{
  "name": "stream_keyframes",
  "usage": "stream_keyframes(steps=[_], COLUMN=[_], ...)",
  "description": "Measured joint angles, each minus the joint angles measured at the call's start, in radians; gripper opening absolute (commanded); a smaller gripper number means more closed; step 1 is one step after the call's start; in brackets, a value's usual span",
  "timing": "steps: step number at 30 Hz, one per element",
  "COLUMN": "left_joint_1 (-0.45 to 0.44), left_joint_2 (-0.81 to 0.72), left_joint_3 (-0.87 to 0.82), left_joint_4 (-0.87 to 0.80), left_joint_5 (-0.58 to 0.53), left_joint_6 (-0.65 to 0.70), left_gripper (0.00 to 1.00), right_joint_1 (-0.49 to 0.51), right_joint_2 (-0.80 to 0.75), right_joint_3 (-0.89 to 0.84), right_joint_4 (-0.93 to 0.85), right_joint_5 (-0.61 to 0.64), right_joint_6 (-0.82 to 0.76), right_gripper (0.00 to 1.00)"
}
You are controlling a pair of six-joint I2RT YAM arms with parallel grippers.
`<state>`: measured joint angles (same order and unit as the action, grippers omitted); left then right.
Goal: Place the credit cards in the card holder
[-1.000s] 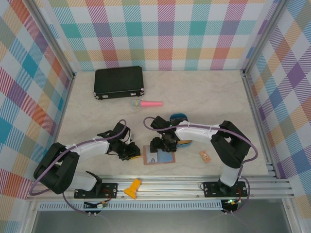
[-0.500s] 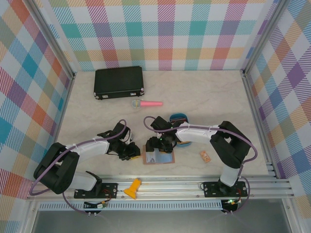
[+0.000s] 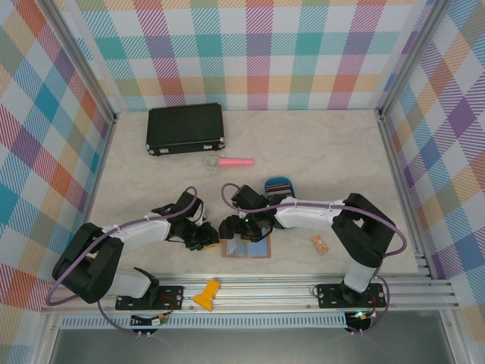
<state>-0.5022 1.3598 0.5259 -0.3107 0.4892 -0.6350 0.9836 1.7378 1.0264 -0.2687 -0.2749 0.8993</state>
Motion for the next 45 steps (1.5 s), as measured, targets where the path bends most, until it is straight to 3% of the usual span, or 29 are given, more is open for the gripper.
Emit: stream_keyframes(steps=[26,45], left_joint_1=[0.0,0.001], left_joint_2=[-0.011,-0.043], left_joint_3=[-0.006,-0.011], left_joint_4=[0.001,-0.034], left_joint_5=[-0.003,-0.055], left_joint_6=[0.0,-0.005], left_gripper=[0.22,0.23], right_joint_1=[-0.001,-0.002], right_joint_2=[-0.013,-0.014], right_joint_3=[-0.157,-0.173], right_joint_4=[0.409,0.495], right_joint_5=[-0.136,-0.165], right_joint_6=[0.093,0.103], right_gripper=[0.73,0.71])
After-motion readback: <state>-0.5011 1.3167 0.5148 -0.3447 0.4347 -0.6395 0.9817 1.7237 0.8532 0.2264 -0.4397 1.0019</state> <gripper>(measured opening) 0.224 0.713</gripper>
